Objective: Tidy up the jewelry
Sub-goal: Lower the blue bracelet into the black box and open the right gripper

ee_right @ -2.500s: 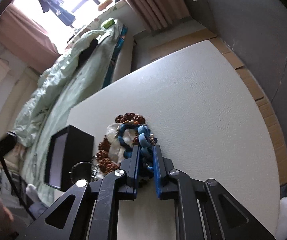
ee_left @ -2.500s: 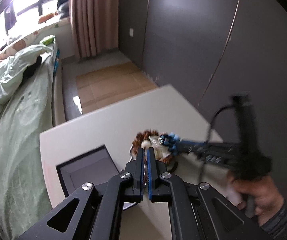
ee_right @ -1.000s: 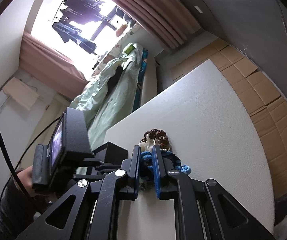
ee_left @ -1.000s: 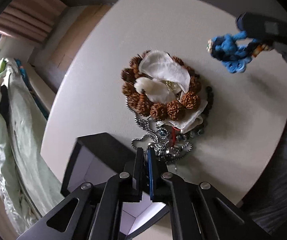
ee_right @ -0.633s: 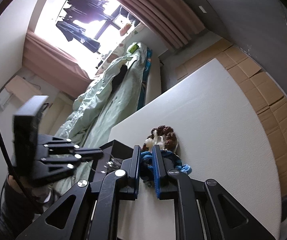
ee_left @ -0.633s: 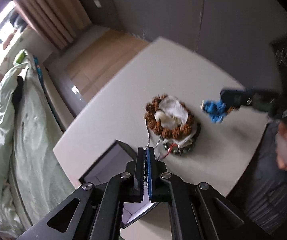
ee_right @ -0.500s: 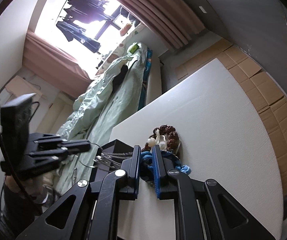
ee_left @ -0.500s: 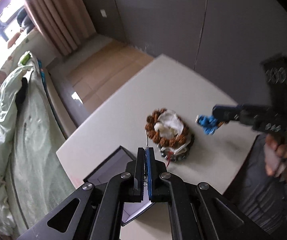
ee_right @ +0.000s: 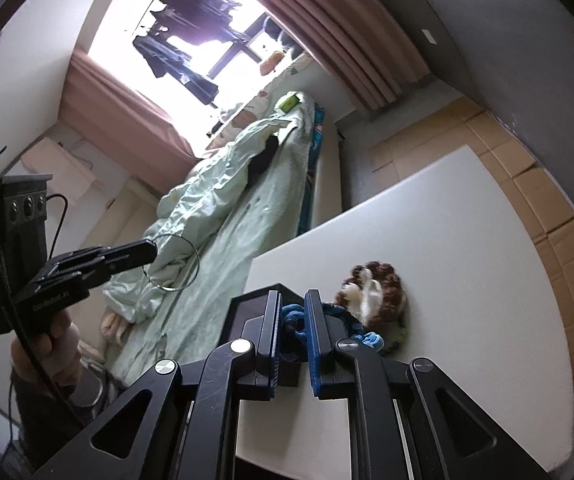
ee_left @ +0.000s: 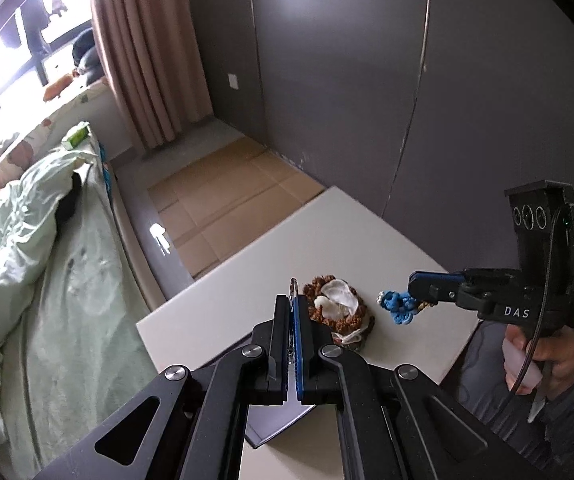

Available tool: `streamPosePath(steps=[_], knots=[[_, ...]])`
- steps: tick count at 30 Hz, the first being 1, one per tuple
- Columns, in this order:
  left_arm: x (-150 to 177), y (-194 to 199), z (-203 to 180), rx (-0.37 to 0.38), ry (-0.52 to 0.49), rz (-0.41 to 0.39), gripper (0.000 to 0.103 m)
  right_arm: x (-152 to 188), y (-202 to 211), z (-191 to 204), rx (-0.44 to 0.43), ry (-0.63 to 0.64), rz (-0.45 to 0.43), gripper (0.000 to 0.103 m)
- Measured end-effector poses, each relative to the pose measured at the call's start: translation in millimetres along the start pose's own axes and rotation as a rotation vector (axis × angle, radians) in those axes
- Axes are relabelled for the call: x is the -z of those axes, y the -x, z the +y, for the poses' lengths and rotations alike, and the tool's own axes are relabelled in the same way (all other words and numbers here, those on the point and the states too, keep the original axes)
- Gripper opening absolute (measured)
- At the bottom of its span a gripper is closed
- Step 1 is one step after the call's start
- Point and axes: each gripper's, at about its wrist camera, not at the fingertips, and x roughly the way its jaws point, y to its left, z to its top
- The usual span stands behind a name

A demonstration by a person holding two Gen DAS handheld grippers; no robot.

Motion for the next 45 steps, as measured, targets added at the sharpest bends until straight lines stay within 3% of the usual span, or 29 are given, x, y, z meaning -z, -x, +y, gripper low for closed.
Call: streamPosePath(steps=[8, 15, 17, 19, 20, 21, 23, 29, 36, 38, 39, 40, 45], knots=[[22, 12, 25, -0.001, 0.070, -0.022, 0.002, -9, -3, 46, -0.021, 0.078, 0.002, 0.013], [54, -10, 54, 0.041, 0.186, -0.011, 0.002, -10, -22, 79, -0.036, 0.131, 0.032, 0.013], [62, -20, 59, 0.086, 0.207, 0.005, 0.003, -8, -27, 85, -0.035, 0.141, 0.041, 0.013], [71, -30, 65, 0.100, 0.238, 0.014, 0.010, -5, -36, 89, -0.032, 0.147, 0.059, 0.013], [74, -32, 67, 0.091, 0.253, 0.015, 0.025, -4, -39, 89, -0.029, 0.149, 0.065, 0.013], [79, -35, 70, 0.083, 0.272, 0.009, 0.048, -3, -44, 90, -0.023, 0.153, 0.078, 0.013], [92, -34, 76, 0.074, 0.310, -0.042, 0.068, 0, -52, 91, -0.017, 0.154, 0.096, 0.013], [123, -23, 95, 0.022, 0.437, -0.145, 0.068, 1, -75, 95, -0.001, 0.154, 0.140, 0.013], [140, -17, 104, -0.022, 0.498, -0.197, 0.068, 4, -108, 108, -0.001, 0.180, 0.203, 0.014], [142, -18, 105, -0.034, 0.503, -0.194, 0.068, 4, -119, 108, 0.017, 0.194, 0.241, 0.027], [143, -19, 105, -0.035, 0.503, -0.190, 0.068, 3, -123, 107, 0.023, 0.194, 0.257, 0.043], [143, -19, 105, -0.037, 0.501, -0.188, 0.068, 3, -122, 105, 0.034, 0.198, 0.253, 0.052], [136, -21, 97, -0.027, 0.476, -0.190, 0.068, -7, -100, 81, 0.104, 0.193, 0.200, 0.053]])
